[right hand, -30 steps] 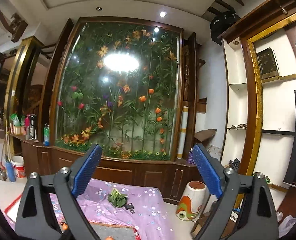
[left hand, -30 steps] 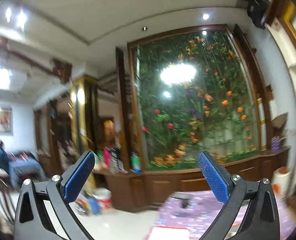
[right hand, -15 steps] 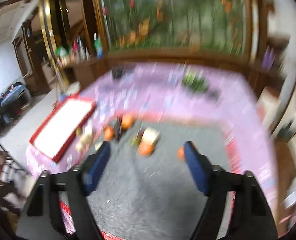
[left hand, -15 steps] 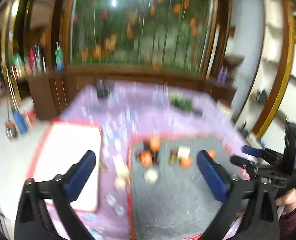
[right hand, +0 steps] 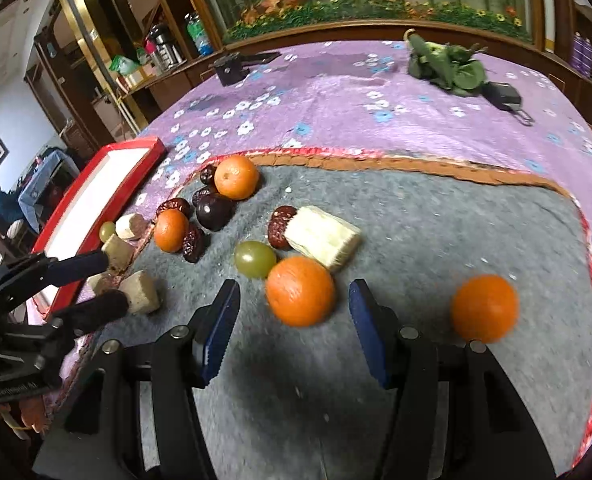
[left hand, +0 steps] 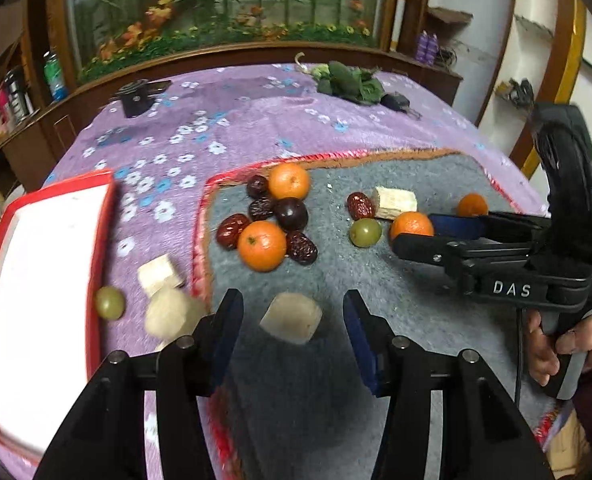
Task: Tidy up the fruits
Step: 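Carry the white cube into the red-rimmed tray with the left gripper while the right gripper drops an orange there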
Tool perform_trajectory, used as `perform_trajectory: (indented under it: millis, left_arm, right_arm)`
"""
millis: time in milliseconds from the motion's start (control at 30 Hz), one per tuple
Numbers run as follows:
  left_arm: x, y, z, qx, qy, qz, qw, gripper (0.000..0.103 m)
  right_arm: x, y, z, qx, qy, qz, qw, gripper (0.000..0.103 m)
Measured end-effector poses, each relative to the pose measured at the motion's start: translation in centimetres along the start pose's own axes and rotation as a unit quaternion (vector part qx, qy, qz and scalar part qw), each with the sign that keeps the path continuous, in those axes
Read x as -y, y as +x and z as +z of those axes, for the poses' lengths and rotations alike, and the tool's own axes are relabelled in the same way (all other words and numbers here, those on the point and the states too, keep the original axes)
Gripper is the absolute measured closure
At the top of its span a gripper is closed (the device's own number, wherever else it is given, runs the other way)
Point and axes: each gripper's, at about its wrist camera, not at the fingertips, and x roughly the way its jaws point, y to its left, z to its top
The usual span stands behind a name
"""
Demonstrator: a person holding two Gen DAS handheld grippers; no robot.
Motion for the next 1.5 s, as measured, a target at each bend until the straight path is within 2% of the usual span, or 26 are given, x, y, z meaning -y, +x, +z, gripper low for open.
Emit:
perform_trajectory:
  millis: [67,133,200,233,267,300,467,600,700,800,867,967,1100,1167,1433,1467,1500]
  left_arm:
    - [0.4,0.8,0.2,-0.011,0.013,0.0,0.9999,0.051]
    - [0.9,2.0,0.2,-0.032,0.026,0.018,0.999,0.051]
    - [1.0,2.9,0.0,-0.047,0.026,0.019,0.9984,0.051]
    - [0.9,2.9,-0.1,-0.05,0.023,0.019,0.9983,0.053]
    - [0.8,2.7,-0.1,-0.047,0.018,0.014,0.9986,0.056]
    - [0.5,2.3,-0.2,-0.043,0.009,0.009,0.999,0.069]
    - [-1.6,-0.5,-0.6,-0.011,-0.045,-0.007,0.9989,0.068]
    - [-5.0,-4.8,-1.4,0.036,-0.113,-0.008,0.9929,0.068]
    - [-8.9,-7.8,-2.4,0.065,-0.162,0.019,0.9844,0.068]
    - [-12.5,-9.7,-4.1,0.08,-0.195,0.085,0.9738,0.068]
    - [-14.6,-10.1,-5.3,0.079,-0.208,0.137,0.9653,0.068]
    - [-17.4,-9.8,-7.1,0.066,-0.23,0.179,0.9544,0.068]
    - [-19.8,-8.6,-8.4,0.046,-0.25,0.195,0.9473,0.068]
    - [-20.3,-8.0,-8.6,0.04,-0.252,0.204,0.9452,0.068]
    - [-21.0,-7.9,-8.8,0.034,-0.237,0.242,0.9401,0.067]
    - [-20.9,-8.0,-8.8,0.034,-0.236,0.247,0.9393,0.066]
    - [-20.9,-8.1,-8.8,0.036,-0.235,0.252,0.9381,0.061]
  right_arm:
    - [-0.1,0.5,0.1,-0.004,-0.006,-0.005,1.0,0.045]
    - [-0.1,0.8,0.1,-0.008,-0.005,-0.008,1.0,0.049]
    - [0.0,0.9,0.1,-0.009,-0.003,-0.008,1.0,0.063]
    - [0.1,0.9,0.0,-0.008,-0.003,-0.01,1.0,0.066]
    - [0.2,0.8,-0.1,-0.008,0.0,-0.008,1.0,0.066]
    - [0.3,0.7,-0.1,-0.007,0.005,-0.005,1.0,0.066]
    - [-0.5,-1.1,-0.5,0.002,0.013,0.01,1.0,0.066]
    - [-3.5,-3.3,-0.1,0.018,-0.004,0.041,0.999,0.066]
    - [-7.4,-4.0,0.4,0.016,-0.028,0.085,0.996,0.066]
    - [-12.5,-3.0,0.8,0.0,-0.059,0.129,0.99,0.066]
    - [-16.3,-1.6,0.9,-0.016,-0.083,0.154,0.985,0.066]
    - [-21.1,0.9,1.0,-0.032,-0.118,0.171,0.978,0.066]
    - [-25.7,4.5,0.9,-0.053,-0.153,0.171,0.972,0.066]
    - [-26.8,6.0,0.9,-0.059,-0.167,0.164,0.97,0.066]
    - [-28.5,9.4,0.0,-0.081,-0.197,0.138,0.967,0.065]
    - [-28.6,9.4,-0.1,-0.079,-0.2,0.136,0.967,0.065]
    - [-28.6,9.3,0.0,-0.077,-0.202,0.136,0.967,0.065]
